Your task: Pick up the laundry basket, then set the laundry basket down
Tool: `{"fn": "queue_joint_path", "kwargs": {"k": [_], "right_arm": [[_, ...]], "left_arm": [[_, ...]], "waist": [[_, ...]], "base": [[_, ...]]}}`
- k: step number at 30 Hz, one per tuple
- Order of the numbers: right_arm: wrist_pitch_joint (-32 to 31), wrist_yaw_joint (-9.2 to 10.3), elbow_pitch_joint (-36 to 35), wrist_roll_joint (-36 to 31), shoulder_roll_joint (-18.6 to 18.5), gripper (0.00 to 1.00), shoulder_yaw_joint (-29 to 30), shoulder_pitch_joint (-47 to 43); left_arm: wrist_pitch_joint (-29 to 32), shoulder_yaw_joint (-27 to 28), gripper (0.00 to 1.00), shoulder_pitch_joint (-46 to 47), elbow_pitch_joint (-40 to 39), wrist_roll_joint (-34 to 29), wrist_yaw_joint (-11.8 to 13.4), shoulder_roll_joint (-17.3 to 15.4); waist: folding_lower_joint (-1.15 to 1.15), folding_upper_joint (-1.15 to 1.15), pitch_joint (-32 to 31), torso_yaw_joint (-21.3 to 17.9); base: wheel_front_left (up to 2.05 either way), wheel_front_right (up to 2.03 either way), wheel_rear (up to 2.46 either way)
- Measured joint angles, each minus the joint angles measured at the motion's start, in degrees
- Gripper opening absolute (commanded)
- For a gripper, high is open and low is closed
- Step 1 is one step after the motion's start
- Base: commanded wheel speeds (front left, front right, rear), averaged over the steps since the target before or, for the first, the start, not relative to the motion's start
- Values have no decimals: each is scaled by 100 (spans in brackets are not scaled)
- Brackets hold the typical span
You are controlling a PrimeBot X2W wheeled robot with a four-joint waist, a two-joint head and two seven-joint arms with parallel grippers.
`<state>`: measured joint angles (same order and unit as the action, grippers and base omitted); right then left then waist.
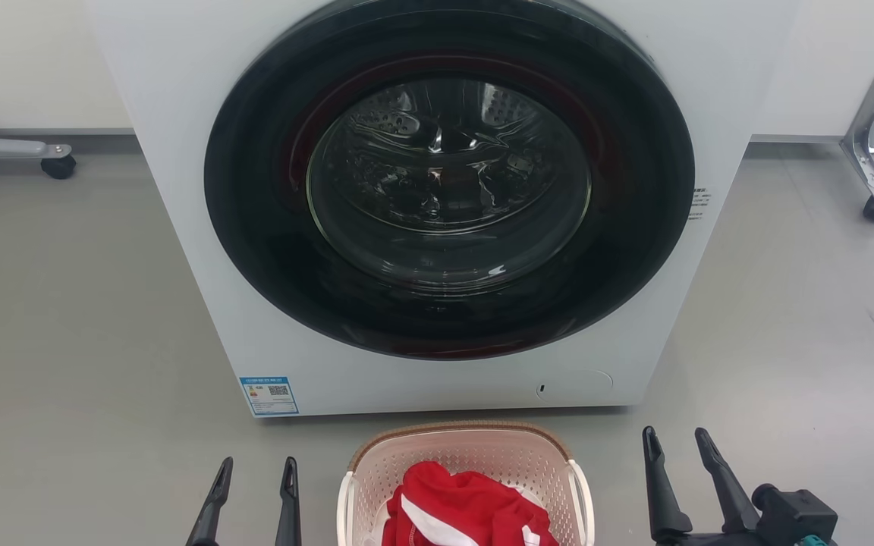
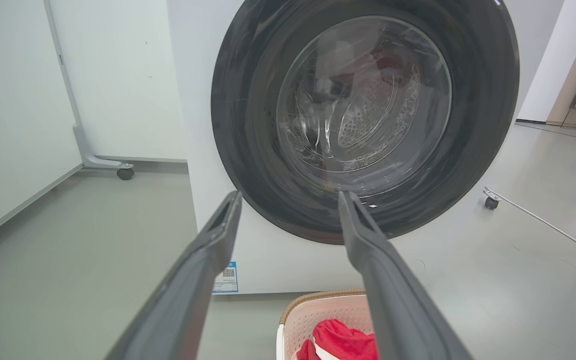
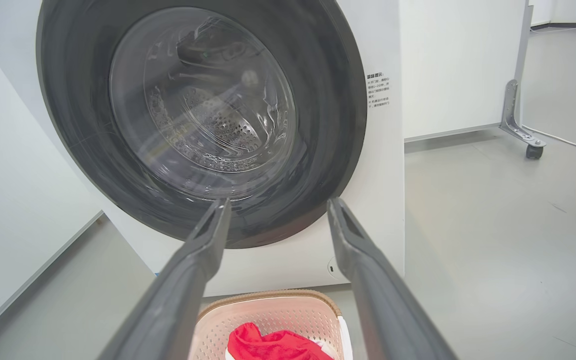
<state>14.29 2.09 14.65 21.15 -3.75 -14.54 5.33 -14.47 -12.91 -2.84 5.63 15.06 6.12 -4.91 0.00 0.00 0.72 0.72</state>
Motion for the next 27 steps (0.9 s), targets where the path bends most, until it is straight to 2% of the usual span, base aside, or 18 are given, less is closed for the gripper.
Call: {"fn": "queue_joint_path", "kwargs": {"k": [27], "right_arm": [[0,-59,8,-98,42,100,210,-3]], "left_arm": [[0,98,100,8,147,2,-7,41]], "waist": [[0,0,-34,2]], "base": [[0,0,0]]}}
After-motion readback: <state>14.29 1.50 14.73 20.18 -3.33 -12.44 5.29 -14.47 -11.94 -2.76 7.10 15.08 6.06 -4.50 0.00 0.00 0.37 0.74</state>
